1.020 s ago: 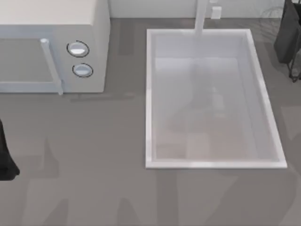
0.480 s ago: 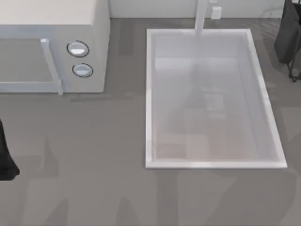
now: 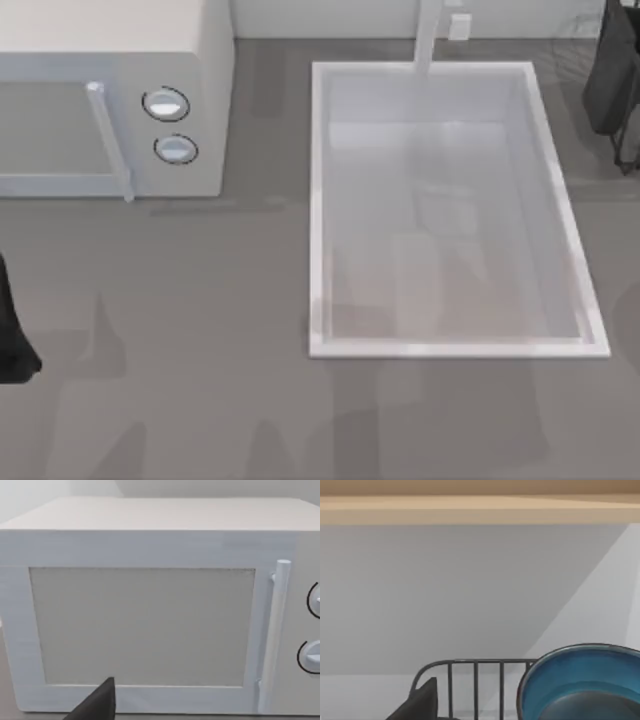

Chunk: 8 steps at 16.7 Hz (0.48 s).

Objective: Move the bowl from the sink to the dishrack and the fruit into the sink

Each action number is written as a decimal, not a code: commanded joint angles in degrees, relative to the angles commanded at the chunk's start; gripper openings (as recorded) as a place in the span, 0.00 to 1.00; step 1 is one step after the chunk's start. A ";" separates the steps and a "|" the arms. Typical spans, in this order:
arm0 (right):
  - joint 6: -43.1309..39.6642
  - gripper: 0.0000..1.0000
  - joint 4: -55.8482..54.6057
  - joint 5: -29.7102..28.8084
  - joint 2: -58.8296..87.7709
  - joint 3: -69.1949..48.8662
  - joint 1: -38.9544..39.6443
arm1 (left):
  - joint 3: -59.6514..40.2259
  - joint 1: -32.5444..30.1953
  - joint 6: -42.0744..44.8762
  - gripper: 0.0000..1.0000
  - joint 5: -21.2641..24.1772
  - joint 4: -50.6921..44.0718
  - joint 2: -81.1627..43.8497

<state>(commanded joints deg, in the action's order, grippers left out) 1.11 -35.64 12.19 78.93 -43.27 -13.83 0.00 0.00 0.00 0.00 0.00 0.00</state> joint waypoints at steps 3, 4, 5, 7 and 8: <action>0.02 1.00 6.73 -2.36 -14.52 7.93 2.31 | 0.00 0.00 0.00 1.00 0.00 0.00 0.00; -0.01 1.00 9.08 -3.17 -19.68 10.74 3.19 | 0.00 0.00 0.00 1.00 0.00 0.00 0.00; -0.05 1.00 11.46 -3.97 -24.94 13.59 4.09 | 0.00 0.00 0.00 1.00 0.00 0.00 0.00; -0.14 1.00 16.19 -5.56 -35.54 19.32 5.95 | 0.00 0.00 0.00 1.00 0.00 0.00 0.00; -0.19 1.00 18.52 -6.34 -40.79 22.16 6.88 | 0.00 0.00 0.00 1.00 0.00 0.00 0.00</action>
<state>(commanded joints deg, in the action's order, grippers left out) 0.92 -17.12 5.85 38.14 -21.12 -6.95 0.00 0.00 0.00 0.00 0.00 0.00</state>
